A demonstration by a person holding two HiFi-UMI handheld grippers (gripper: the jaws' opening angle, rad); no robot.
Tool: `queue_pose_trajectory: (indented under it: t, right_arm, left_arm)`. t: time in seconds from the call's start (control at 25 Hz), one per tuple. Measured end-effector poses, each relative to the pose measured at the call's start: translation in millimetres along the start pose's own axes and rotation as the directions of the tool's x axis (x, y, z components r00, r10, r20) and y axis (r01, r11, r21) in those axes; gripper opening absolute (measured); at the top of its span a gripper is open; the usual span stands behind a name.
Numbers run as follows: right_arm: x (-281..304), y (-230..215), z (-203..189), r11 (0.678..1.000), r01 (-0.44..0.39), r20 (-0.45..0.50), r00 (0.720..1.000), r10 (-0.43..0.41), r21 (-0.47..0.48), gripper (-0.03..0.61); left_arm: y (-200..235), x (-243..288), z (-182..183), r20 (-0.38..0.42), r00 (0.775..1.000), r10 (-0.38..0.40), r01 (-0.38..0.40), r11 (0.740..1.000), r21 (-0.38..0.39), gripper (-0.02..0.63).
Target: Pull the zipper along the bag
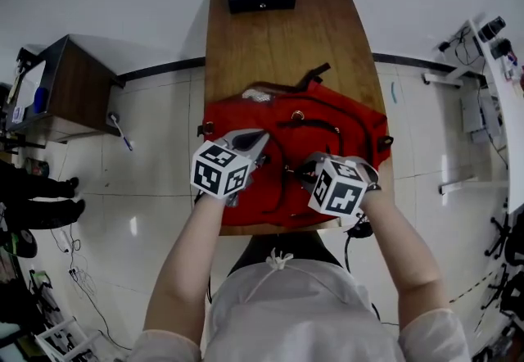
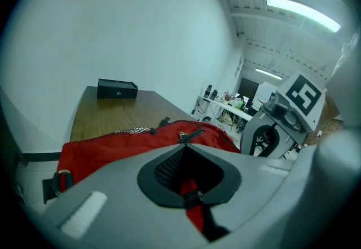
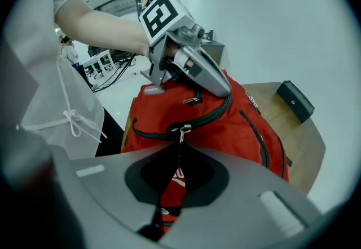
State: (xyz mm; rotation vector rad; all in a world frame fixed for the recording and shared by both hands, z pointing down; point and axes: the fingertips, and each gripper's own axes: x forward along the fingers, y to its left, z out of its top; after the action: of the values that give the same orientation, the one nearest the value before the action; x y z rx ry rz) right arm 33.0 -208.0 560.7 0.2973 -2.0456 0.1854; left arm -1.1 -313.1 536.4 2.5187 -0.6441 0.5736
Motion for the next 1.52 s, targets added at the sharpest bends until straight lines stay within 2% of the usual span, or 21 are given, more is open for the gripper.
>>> queue_pose_trajectory:
  t: [0.2, 0.48, 0.76, 1.12, 1.28, 1.44, 1.52]
  right_arm:
    - [14.3, 25.7, -8.3, 0.999, 0.010, -0.017, 1.000, -0.009, 0.039, 0.011]
    - [21.2, 52.8, -14.6, 0.984, -0.099, -0.066, 0.992, 0.110, 0.145, 0.009]
    - [39.1, 100.1, -16.7, 0.980, -0.167, -0.127, 0.975, 0.179, 0.106, 0.008]
    - [58.6, 128.2, 6.3, 0.965, -0.137, -0.123, 0.978, 0.168, 0.224, 0.009]
    - [66.4, 132.6, 11.3, 0.944, -0.182, -0.106, 0.970, 0.218, 0.277, 0.015]
    - [67.5, 142.6, 14.4, 0.895, -0.250, -0.046, 0.957, 0.287, 0.370, 0.022]
    - [67.5, 142.4, 16.6, 0.887, -0.239, -0.017, 0.963, 0.267, 0.394, 0.031]
  left_arm:
    - [-0.8, 0.4, -0.6, 0.013, 1.000, 0.016, -0.017, 0.999, 0.033, 0.006]
    - [-1.1, 3.4, -1.8, 0.024, 0.998, 0.056, -0.057, 0.997, 0.056, 0.006]
    - [-0.9, 4.5, -0.2, 0.026, 0.998, 0.049, -0.051, 0.997, 0.065, 0.006]
    - [-1.9, 2.7, -1.0, 0.057, 0.997, 0.050, -0.055, 0.995, 0.087, 0.006]
    - [-2.7, 2.3, -1.2, 0.059, 0.997, 0.042, -0.047, 0.996, 0.080, 0.006]
    - [-2.4, 2.3, -2.0, 0.062, 0.997, 0.038, -0.043, 0.997, 0.068, 0.006]
    - [-1.4, 0.0, -1.9, 0.069, 0.997, 0.044, -0.047, 0.998, 0.032, 0.006]
